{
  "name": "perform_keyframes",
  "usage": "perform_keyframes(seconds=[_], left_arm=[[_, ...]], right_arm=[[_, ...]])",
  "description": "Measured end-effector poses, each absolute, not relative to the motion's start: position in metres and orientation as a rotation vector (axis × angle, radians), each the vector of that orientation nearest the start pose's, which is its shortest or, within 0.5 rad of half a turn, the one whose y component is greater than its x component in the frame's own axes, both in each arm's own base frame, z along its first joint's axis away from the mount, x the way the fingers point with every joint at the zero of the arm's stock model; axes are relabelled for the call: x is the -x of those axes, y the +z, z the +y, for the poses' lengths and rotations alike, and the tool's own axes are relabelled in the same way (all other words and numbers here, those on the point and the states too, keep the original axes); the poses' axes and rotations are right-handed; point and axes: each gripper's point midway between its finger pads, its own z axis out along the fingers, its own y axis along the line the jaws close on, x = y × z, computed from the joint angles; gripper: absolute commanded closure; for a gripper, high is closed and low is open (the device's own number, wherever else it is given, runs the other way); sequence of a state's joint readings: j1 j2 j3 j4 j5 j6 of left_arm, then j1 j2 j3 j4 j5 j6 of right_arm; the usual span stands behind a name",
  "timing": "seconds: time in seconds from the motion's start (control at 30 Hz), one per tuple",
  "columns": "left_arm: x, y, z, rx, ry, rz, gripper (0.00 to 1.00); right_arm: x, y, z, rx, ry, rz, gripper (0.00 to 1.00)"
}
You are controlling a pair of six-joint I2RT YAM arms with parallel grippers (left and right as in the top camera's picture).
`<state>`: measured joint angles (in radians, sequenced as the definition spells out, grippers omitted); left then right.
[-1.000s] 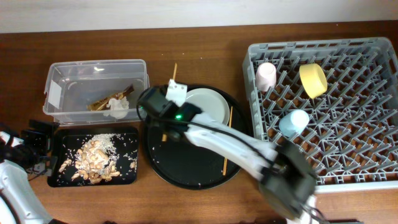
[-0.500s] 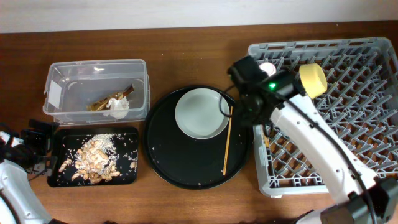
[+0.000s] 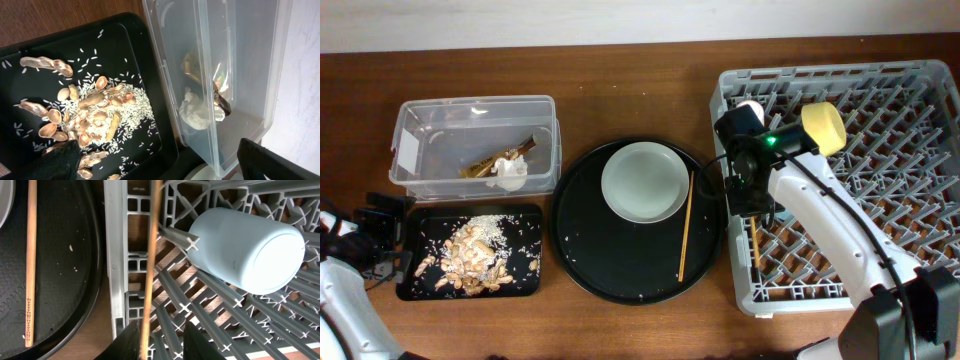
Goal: Sort waste into correct bins and load items into the dishwasher rack
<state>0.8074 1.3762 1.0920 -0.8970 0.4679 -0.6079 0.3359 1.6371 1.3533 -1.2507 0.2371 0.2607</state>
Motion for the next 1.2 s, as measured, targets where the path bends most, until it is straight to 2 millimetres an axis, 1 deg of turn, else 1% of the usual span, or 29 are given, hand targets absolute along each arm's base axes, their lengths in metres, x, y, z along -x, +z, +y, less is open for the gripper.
perform_keyframes(seconds=[0.03, 0.07, 0.17, 0.2, 0.27, 0.37, 0.43, 0.47, 0.53, 0.63, 0.7, 0.77, 0.87, 0.93, 1.03, 1.13, 1.17, 1.2], left_arm=[[-0.268, 0.151, 0.168, 1.63, -0.577, 2.098, 0.01], [-0.268, 0.151, 0.168, 1.63, -0.577, 2.098, 0.01], [-0.268, 0.151, 0.168, 1.63, -0.577, 2.098, 0.01], [-0.269, 0.151, 0.168, 1.63, -0.577, 2.097, 0.01], [-0.268, 0.151, 0.168, 1.63, -0.577, 2.098, 0.01], [-0.268, 0.151, 0.168, 1.63, -0.577, 2.098, 0.01], [-0.268, 0.151, 0.168, 1.63, -0.577, 2.098, 0.01], [-0.268, 0.151, 0.168, 1.63, -0.577, 2.098, 0.01], [-0.268, 0.151, 0.168, 1.63, -0.577, 2.098, 0.01], [-0.268, 0.151, 0.168, 1.63, -0.577, 2.098, 0.01], [-0.269, 0.151, 0.168, 1.63, -0.578, 2.098, 0.01], [-0.268, 0.151, 0.168, 1.63, -0.578, 2.098, 0.01], [-0.268, 0.151, 0.168, 1.63, -0.577, 2.098, 0.01], [-0.268, 0.151, 0.168, 1.63, -0.577, 2.098, 0.01], [-0.268, 0.151, 0.168, 1.63, -0.577, 2.098, 0.01], [-0.269, 0.151, 0.168, 1.63, -0.578, 2.098, 0.01], [-0.268, 0.151, 0.168, 1.63, -0.577, 2.098, 0.01], [-0.268, 0.151, 0.168, 1.63, -0.577, 2.098, 0.01]], right_arm=[[-0.295, 0.125, 0.06, 0.107, -0.328, 3.018, 0.77], [-0.295, 0.125, 0.06, 0.107, -0.328, 3.018, 0.78], [-0.292, 0.125, 0.063, 0.113, -0.305, 3.032, 0.78], [-0.288, 0.126, 0.069, 0.116, -0.248, 3.058, 0.78], [-0.287, 0.13, 0.086, 0.126, -0.1, 3.079, 0.78], [-0.28, 0.136, 0.122, 0.194, 0.228, 3.106, 0.78], [-0.277, 0.139, 0.136, 0.201, 0.355, 3.109, 0.78], [-0.279, 0.14, 0.143, 0.178, 0.414, 3.096, 0.78], [-0.286, 0.141, 0.15, 0.143, 0.458, 3.066, 0.78], [-0.292, 0.134, 0.164, 0.098, 0.496, 3.032, 0.77], [-0.291, 0.121, 0.179, 0.098, 0.506, 3.013, 0.77], [-0.285, 0.109, 0.186, 0.078, 0.458, 3.018, 0.77], [-0.284, 0.09, 0.18, -0.011, 0.304, 3.005, 0.76], [-0.288, 0.082, 0.178, -0.07, 0.248, 2.969, 0.77], [-0.298, 0.073, 0.176, -0.136, 0.213, 2.905, 0.77], [-0.297, 0.06, 0.176, -0.167, 0.204, 2.885, 0.78], [-0.294, 0.051, 0.175, -0.184, 0.198, 2.883, 0.78], [-0.295, 0.05, 0.177, -0.182, 0.207, 2.868, 0.78]])
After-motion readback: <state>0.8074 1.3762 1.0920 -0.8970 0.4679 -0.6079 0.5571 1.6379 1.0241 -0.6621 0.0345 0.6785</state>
